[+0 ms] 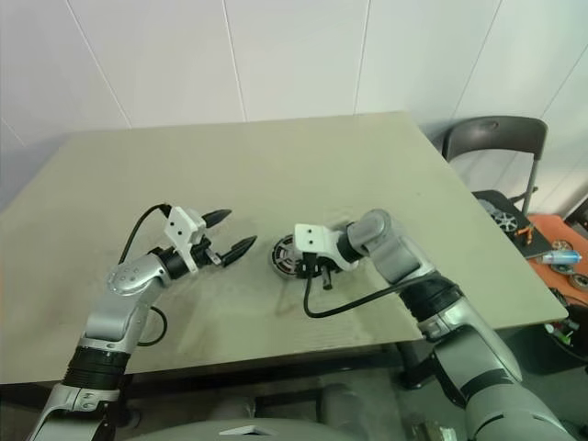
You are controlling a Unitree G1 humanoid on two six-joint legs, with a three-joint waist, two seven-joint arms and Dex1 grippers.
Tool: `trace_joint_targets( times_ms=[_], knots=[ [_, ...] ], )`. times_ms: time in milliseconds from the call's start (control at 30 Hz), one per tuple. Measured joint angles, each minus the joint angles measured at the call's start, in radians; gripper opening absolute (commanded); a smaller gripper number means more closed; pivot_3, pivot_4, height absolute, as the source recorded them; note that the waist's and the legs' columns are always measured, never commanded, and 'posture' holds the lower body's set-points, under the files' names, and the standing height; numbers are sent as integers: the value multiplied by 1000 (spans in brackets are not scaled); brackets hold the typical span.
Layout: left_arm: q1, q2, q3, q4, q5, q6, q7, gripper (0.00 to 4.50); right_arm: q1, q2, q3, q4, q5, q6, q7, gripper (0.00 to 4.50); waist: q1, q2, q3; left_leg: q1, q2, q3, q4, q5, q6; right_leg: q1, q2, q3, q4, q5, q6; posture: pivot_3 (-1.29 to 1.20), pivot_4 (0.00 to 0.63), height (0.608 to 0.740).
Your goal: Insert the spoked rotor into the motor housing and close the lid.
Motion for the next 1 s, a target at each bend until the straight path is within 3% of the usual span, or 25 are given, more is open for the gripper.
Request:
trace_joint_targets(
  times_ms=[67,267,467,667,767,900,1000],
  knots=[
    [0,0,0,0,1,0,0,4500,0,3,-6,1,10,15,1,19,0,0,0,0,0,0,0,0,0,0,0,0,0,0,0,0,0,740],
    [-3,0,0,10,2,0,0,4500,-1,6,-9,2,42,38,10,2041,4,1,1,-2,0,0,-1,0,0,-2,0,0,-1,1,2,0,0,740],
    [-9,0,0,19,3,0,-5,4500,-6,9,-46,-15,130,64,42,2041,5,1,1,-3,0,0,-1,0,0,-2,0,0,-1,1,2,0,0,740],
    [-14,-4,-5,38,0,-2,-40,4500,-107,20,-217,-33,305,159,30,2041,5,2,2,-2,0,0,0,0,0,-2,0,0,-1,1,2,0,0,740],
    [-10,-5,-19,38,-5,-1,-72,4500,-140,-18,-257,16,313,156,10,1459,10,2,2,-3,-1,0,-1,0,0,-2,-1,0,-2,1,1,0,0,740],
    [-8,-10,-24,52,-5,-3,-88,4500,-141,-120,-273,130,289,115,-5,113,10,2,2,-4,-2,1,-1,0,0,-3,-2,0,-3,1,2,0,0,740],
    [-8,-16,-27,56,-5,-3,-93,4500,-153,-195,-275,242,221,53,-44,49,9,3,2,-4,-2,2,-1,0,0,-3,-2,0,-3,1,1,0,0,740]
  ],
)
